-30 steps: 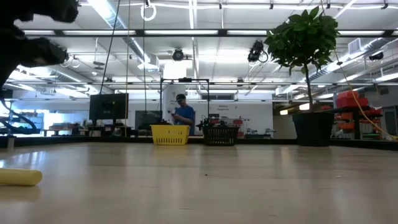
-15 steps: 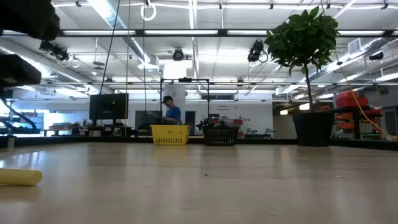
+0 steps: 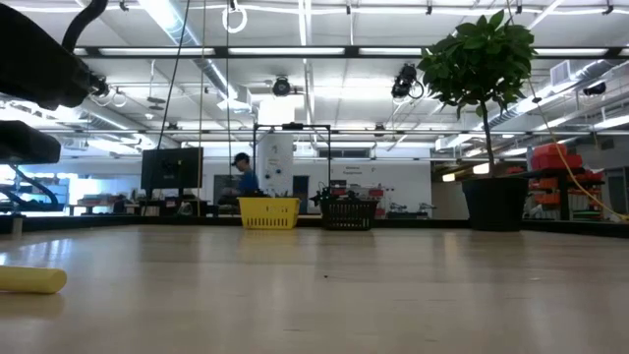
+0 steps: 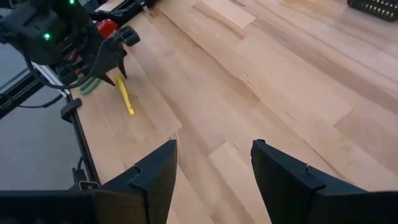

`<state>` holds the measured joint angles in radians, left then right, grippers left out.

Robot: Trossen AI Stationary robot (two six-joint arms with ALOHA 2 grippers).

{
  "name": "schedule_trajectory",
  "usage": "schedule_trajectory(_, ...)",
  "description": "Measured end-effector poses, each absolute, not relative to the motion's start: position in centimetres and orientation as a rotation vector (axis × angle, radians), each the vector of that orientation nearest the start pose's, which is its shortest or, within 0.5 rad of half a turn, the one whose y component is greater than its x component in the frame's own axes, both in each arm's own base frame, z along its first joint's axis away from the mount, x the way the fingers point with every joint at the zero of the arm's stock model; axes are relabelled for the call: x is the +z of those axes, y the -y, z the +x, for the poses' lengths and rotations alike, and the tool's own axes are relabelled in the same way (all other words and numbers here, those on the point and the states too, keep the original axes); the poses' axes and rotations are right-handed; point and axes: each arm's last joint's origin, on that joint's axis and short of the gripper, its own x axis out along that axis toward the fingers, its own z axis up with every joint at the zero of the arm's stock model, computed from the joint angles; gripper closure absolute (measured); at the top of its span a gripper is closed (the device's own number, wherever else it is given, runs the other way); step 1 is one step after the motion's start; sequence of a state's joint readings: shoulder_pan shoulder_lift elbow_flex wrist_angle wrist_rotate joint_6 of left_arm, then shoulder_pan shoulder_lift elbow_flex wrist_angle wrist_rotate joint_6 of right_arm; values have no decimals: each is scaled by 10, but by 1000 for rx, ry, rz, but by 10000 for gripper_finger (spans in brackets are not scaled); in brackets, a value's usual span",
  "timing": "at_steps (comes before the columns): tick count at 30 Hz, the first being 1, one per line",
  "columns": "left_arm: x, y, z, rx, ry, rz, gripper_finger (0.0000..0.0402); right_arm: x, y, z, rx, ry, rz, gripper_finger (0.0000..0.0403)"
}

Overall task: Sort crayons/erasers/pens/pencils in bins
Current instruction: Put the yellow pen into the top yellow bin

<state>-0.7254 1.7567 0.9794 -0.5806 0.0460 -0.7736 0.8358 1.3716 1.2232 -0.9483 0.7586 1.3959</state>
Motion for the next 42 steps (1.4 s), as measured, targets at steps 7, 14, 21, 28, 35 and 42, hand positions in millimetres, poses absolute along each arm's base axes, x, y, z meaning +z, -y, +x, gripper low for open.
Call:
schedule_trajectory(7,137,202,230,-67,-1429,-162,265,306,-179,189,-433,-624,537,191)
schedule_trajectory(14,136,197,233,0,-1405,-182,316,306,-178,190,-445,-617,568,191)
schedule_trajectory(21,139,197,237,15,-1342,-191,343,306,-178,190,-459,-609,611,191)
schedule_trajectory(28,147,180,247,82,-1319,-279,345,306,-179,189,-451,-623,613,191)
schedule_trajectory(35,203,139,276,189,-1157,-362,355,303,-190,181,-420,-778,827,191)
schedule_trajectory(42,265,45,307,404,-973,-488,395,304,-207,159,-403,-727,911,191)
